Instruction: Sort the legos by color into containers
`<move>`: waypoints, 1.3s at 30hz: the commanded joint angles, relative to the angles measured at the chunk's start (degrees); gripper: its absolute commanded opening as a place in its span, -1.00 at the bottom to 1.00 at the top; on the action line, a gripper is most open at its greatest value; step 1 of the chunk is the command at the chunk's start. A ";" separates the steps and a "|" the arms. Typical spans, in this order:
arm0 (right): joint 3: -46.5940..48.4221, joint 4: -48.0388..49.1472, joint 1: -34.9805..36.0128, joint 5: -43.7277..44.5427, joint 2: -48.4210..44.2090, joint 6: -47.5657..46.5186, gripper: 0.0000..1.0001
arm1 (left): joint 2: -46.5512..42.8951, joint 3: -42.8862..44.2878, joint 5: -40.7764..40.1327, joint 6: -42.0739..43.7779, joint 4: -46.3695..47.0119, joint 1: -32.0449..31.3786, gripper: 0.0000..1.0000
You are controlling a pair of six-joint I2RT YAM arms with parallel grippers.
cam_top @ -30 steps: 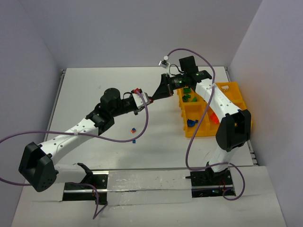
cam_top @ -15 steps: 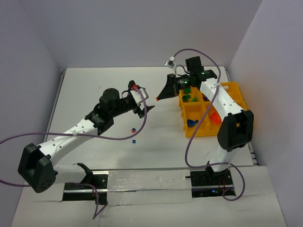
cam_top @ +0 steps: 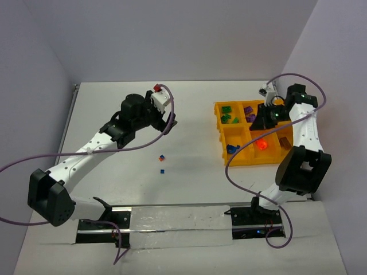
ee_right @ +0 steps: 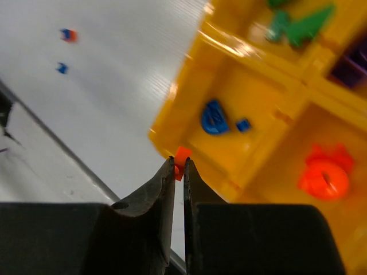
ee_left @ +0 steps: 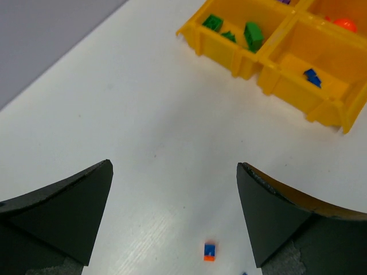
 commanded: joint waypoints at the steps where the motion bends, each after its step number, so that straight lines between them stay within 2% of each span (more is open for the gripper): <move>1: -2.97 0.83 -4.63 15.55 -2.33 -4.64 -1.00 | 2.83 4.77 3.98 -4.16 -10.40 4.68 0.99; 7: -5.04 10.39 -3.78 25.26 -0.15 0.55 -1.00 | 5.94 6.24 7.75 -4.91 -14.34 11.00 0.99; 12: -7.25 15.98 -2.53 33.16 1.91 2.02 -1.00 | 7.41 5.84 7.38 -2.98 -18.10 12.96 0.99; 18: -8.82 18.05 -1.64 34.69 4.59 2.43 -0.99 | 6.74 1.79 6.96 -0.79 -19.55 13.47 0.99; 20: -9.14 18.52 -1.33 35.01 5.75 2.67 -0.91 | 7.06 0.30 5.52 -0.16 -19.73 13.47 0.98; 22: -9.13 18.70 -1.02 35.05 6.30 3.21 -0.70 | 7.72 -0.28 4.37 0.29 -20.49 13.47 0.98; 23: -9.00 18.79 -0.97 34.82 6.64 3.50 -0.52 | 8.04 -0.42 3.64 0.59 -20.87 13.42 0.96; 25: -8.65 18.83 -0.58 34.57 6.86 3.99 -0.27 | 8.55 -1.07 3.04 0.94 -21.05 13.33 0.87; 28: -7.58 18.14 0.30 33.83 6.60 4.75 -0.04 | 9.20 -1.67 1.99 1.32 -21.02 12.61 0.64; 30: -6.92 17.92 0.83 33.64 6.26 5.33 0.10 | 9.63 -2.02 0.74 1.21 -20.81 11.79 0.58; 32: -6.00 17.22 1.60 33.33 5.89 5.84 0.12 | 10.44 -2.28 -0.73 1.06 -20.31 10.41 0.51; 34: -4.99 16.58 2.29 33.17 5.38 6.29 0.24 | 11.03 -2.70 -1.83 0.81 -19.36 8.86 0.46; 39: -4.03 15.91 3.24 34.26 5.00 7.15 0.23 | 12.59 -2.58 -2.94 -0.10 -18.62 7.43 0.44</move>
